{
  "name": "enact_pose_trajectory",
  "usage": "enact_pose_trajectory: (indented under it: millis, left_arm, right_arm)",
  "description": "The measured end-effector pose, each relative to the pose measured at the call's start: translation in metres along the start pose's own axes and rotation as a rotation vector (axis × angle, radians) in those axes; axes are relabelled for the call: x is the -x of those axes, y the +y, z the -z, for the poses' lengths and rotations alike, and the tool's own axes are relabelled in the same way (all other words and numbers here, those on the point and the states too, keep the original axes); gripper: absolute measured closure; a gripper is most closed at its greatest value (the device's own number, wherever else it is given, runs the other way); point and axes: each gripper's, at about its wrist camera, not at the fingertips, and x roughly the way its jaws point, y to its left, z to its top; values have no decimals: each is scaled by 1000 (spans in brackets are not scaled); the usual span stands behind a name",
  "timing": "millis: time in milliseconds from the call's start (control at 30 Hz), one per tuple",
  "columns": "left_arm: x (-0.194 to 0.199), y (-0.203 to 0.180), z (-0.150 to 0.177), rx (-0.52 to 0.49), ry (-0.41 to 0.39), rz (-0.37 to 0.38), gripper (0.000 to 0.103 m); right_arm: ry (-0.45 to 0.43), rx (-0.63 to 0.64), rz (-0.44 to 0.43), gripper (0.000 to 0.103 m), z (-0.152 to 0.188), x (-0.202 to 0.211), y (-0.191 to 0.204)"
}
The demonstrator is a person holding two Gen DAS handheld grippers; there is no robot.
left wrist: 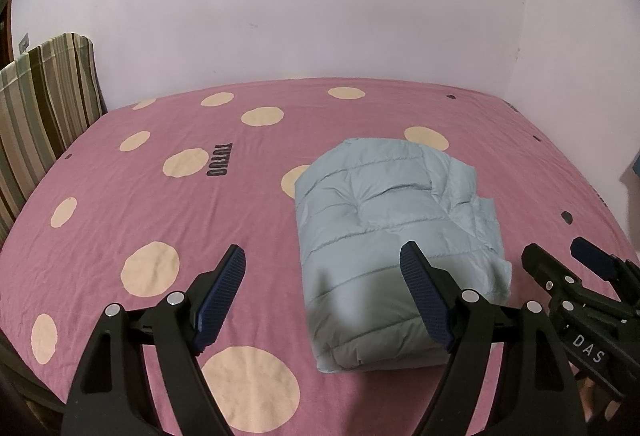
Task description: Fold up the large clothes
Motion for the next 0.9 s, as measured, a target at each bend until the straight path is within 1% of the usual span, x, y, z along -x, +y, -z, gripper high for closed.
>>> enact_pose_trajectory:
  millis: [900]
  left_arm:
    - [4,1,0,-16,-3,-3,24]
  right_arm:
    - [0,0,1,25,2,2,3]
